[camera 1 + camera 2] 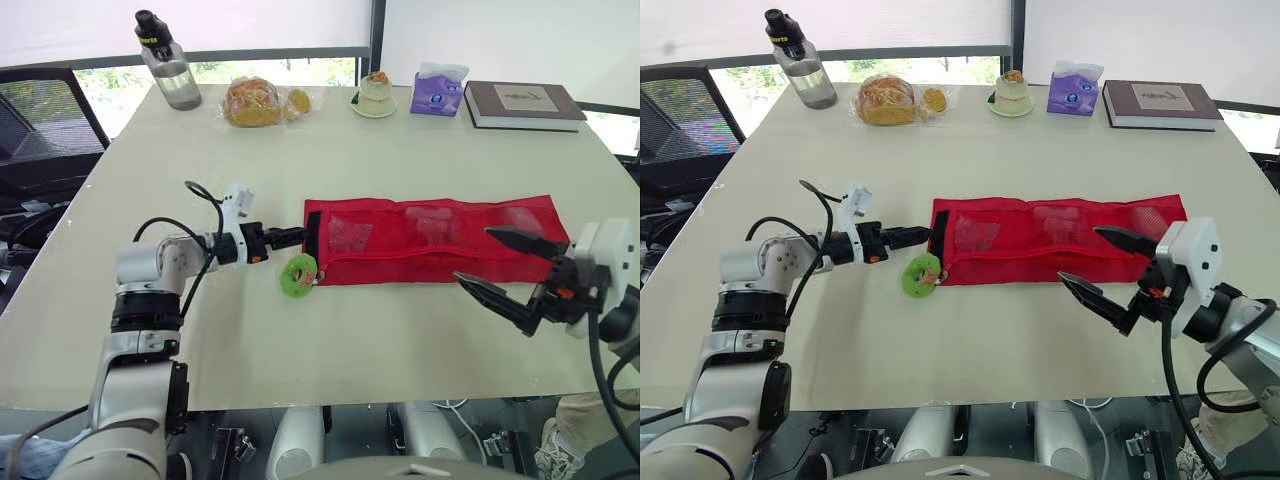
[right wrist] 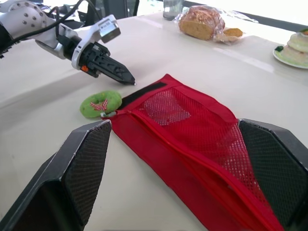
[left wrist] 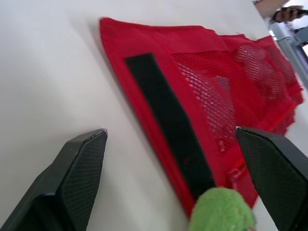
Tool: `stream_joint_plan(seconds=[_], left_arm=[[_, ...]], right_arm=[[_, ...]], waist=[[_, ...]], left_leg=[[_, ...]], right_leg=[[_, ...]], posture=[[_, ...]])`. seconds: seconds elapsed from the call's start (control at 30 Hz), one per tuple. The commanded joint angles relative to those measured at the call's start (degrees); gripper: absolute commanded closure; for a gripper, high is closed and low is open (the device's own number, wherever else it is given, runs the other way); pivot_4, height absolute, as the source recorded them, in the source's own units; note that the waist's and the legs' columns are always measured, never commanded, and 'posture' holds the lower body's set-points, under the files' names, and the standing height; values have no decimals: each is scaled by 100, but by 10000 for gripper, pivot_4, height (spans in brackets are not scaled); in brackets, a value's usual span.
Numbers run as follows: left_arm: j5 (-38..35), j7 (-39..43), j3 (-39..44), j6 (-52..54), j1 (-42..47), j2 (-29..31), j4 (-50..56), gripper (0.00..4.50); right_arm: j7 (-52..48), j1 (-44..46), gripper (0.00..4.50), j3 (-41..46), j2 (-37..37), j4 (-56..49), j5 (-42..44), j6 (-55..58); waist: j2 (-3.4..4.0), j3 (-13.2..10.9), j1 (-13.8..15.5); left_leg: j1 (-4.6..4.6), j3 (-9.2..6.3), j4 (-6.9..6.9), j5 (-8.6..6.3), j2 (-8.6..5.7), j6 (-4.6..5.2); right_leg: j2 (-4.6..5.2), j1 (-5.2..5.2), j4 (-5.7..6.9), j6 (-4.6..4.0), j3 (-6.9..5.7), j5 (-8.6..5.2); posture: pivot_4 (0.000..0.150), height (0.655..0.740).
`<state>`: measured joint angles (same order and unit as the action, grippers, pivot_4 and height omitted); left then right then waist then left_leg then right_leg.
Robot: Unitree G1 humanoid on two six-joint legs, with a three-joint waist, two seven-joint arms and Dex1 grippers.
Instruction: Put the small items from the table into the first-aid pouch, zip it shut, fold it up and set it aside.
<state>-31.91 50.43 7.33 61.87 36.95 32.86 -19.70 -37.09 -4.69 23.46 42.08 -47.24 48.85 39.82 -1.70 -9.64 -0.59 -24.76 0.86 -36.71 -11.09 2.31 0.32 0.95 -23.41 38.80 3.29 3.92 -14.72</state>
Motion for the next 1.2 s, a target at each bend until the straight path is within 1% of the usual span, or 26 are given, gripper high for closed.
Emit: stream_joint_plan(seconds=[0.03, 0.23, 0.27, 0.3, 0.37, 0.4, 0.47, 0.57, 0.6, 0.73, 0.83, 0.93, 1.1, 1.17, 1.2], left_arm=[[-274, 160, -175, 525, -71, -204, 52, 0], [-193, 52, -190, 428, -123, -368, -30, 0], [-223, -2, -91, 431, -75, -418, -99, 5104], [-252, -63, 12, 433, -31, -459, -161, 8384], [-282, -146, 153, 441, 22, -509, -245, 16810], [-314, -176, 230, 463, 36, -531, -268, 22322], [-442, -265, 458, 608, 68, -575, -299, 30275], [-556, -366, 645, 786, 58, -625, -268, 43886], [-600, -391, 670, 849, 41, -636, -223, 44540], [-683, -440, 680, 977, -54, -645, -76, 44540], [-725, -521, 701, 1044, -17, -686, -100, 44540], [-767, -640, 731, 1114, 99, -787, -200, 44540], [-772, -789, 695, 1221, 207, -945, -251, 44540], [-797, -867, 734, 1298, 224, -1019, -255, 44540], [-808, -905, 753, 1324, 220, -1050, -242, 44540]], right_arm=[[-44, 140, 204, -1, 76, -85, 295, -106], [-83, 235, 204, -10, 335, -125, 940, 70], [-83, 299, 0, -46, 382, -100, 947, 59], [-70, 343, 0, -78, 415, -84, 943, 52], [-49, 389, 0, -122, 447, -61, 948, 43], [-42, 398, 0, -137, 458, -53, 959, 40], [-42, 439, 0, -225, 464, -31, 916, 21], [-77, 498, 0, -348, 490, 5, 817, -18], [-78, 533, 0, -387, 489, 20, 803, -25], [29, 819, 0, -771, 392, 69, 713, -29], [60, 1267, 0, -1399, 225, 211, 371, -82], [-34, 1886, 0, -2196, -91, 567, -83, -144], [-533, 2627, 0, -3498, -455, 1334, -1157, -475], [-722, 2861, 0, -3913, -888, 1816, -1336, -648], [-875, 2956, 0, -4102, -983, 1995, -1507, -777]], waist=[[0, 0, 2], [0, 0, 4], [0, 0, 3], [0, 0, 3], [-1, 0, 2], [-1, 0, 1], [-2, -1, -9], [-3, -2, -12], [-3, -1, -15], [-3, -2, -21], [-3, -2, -24], [-3, -2, -19], [-4, -2, 7], [-5, -1, -15], [-4, -2, -24]], left_leg=[[0, -1, 0, 0, 0, 0], [0, -3, 0, 0, -1, 0], [1, -4, -1, 0, -1, 0], [1, -5, -2, 0, -1, 0], [-1, -6, -4, 0, -2, 0], [-1, -6, -4, 0, -2, 0], [-3, -9, -3, 0, -2, 0], [-7, -10, -3, 0, -1, 0], [-4, -10, -3, 0, -1, 0], [-4, -10, -3, 0, -1, 0], [-4, -10, -2, 0, -1, 0], [-4, -9, -3, 0, -1, 0], [-11, -15, -10, 0, -5, 0], [-12, -15, -10, 0, -5, 0], [-9, -13, -10, 0, -4, 0]], right_leg=[[0, 0, 0, 0, 0, 0], [1, 2, 0, -15, -1, 9], [1, 4, -1, -15, -2, 9], [1, 4, -1, -15, -2, 9], [1, 4, -1, -15, -4, 9], [1, 4, -2, -15, -4, 9], [0, 3, -2, -15, -6, 9], [0, 0, -1, -15, -7, 9], [0, 1, 0, -15, -7, 9], [0, 1, 0, -15, -7, 10], [-1, 0, 0, -15, -8, 10], [-1, -1, 0, -16, -7, 10], [1, -1, 0, -16, -14, 11], [1, -1, 0, -16, -15, 11], [1, -1, 0, -15, -13, 11]], posture=[[1500, 7400], [1500, 7400], [1500, 7400], [1500, 7400], [1500, 7400], [1500, 7400], [1500, 7400], [1500, 7400], [1500, 7400], [1500, 7400], [1500, 7400], [1500, 7400], [1500, 7400], [1500, 7400], [1500, 7400]])
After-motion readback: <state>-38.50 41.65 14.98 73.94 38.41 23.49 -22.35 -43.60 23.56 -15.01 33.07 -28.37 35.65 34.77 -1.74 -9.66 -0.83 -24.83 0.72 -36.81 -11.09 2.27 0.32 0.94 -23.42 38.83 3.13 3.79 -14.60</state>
